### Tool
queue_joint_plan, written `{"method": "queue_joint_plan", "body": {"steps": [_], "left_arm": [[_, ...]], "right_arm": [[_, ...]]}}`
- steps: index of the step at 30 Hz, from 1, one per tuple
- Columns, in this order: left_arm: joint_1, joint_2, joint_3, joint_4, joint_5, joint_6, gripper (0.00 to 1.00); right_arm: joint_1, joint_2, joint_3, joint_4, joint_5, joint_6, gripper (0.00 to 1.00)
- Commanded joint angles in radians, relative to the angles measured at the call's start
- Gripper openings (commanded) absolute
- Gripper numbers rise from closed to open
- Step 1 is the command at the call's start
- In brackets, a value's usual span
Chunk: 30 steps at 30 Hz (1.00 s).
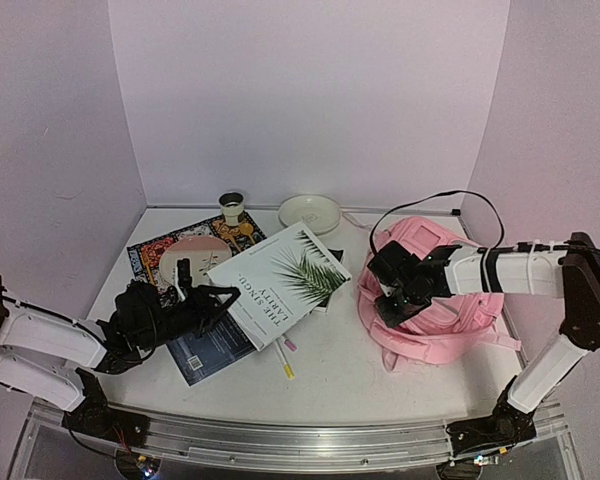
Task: Pack the student bag
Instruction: Grab the largest pocket of the student bag, then place the book in the largest pocket of the bag.
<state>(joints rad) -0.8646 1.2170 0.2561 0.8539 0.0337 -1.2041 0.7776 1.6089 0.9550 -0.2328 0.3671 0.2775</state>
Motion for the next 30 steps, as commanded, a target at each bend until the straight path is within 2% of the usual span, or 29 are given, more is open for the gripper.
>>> {"method": "queue_joint_plan", "body": {"steps": [1,7,12,20,30], "left_arm": [[0.004,0.012,0.057,0.041,0.043,0.002,0.3],[0.004,0.043,0.077,0.041,0.092,0.009,0.29],[0.004,0.102,0.122,0.042,0.186,0.01,0.29],[0.002,0.197,0.229,0.044,0.305,-0.018,0.28],[0.003,0.214,0.298,0.043,0.339,-0.111,0.28]], "right_arm": [[-0.001,-0.091,0.083,-0.055,0.1,-0.012,0.01],[-0.001,-0.142,0.139,-0.062,0.208,-0.033,0.0],[-0.001,-0.163,0.197,-0.063,0.26,-0.072,0.0],[-0.001,-0.195,0.282,-0.055,0.232,-0.128,0.0],[-0.001,-0.213,0.333,-0.036,0.194,-0.15,0.0]]}}
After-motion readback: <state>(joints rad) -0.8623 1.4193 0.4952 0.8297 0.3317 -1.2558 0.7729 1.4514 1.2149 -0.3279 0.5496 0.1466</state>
